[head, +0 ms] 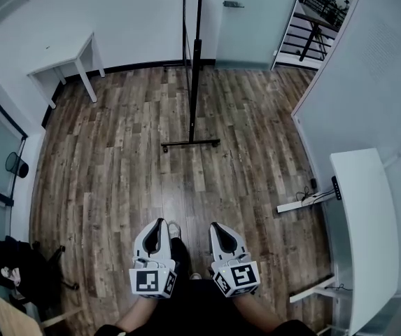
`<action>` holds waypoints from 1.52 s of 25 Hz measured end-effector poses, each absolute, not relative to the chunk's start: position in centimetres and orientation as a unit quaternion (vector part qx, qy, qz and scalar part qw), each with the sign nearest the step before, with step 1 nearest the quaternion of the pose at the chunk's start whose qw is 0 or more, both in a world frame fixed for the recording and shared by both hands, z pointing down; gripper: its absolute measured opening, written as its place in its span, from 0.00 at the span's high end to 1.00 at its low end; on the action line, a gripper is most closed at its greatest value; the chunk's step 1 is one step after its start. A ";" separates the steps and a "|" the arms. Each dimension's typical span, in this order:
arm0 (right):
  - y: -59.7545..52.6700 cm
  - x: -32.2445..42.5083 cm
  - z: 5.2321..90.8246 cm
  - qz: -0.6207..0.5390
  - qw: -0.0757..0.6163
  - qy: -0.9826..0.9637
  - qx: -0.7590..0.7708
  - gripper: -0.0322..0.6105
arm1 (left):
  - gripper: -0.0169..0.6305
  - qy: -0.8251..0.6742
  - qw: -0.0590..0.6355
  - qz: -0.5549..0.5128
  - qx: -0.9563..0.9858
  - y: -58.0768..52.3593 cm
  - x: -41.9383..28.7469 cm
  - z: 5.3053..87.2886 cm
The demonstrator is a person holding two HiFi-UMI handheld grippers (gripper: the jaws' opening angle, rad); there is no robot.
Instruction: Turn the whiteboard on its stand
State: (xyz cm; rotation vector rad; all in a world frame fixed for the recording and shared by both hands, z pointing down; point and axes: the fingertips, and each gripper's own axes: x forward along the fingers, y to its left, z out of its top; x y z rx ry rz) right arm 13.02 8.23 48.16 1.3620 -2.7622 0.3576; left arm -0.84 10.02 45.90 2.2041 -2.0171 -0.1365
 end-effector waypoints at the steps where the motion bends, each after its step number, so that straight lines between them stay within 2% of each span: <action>1: 7.0 12.5 48.2 0.116 0.020 -0.890 0.440 0.93 | 0.94 -0.671 0.073 -0.047 0.737 8.7 -1.3 45.7; 21: -15.2 -0.8 46.0 0.086 0.026 -0.874 0.478 0.93 | 0.94 -0.644 0.076 -0.059 0.759 -14.3 -15.6 44.9; 38: -28.9 -2.4 48.6 0.093 0.026 -0.868 0.487 0.93 | 0.94 -0.643 0.086 -0.044 0.760 -26.0 -17.0 47.1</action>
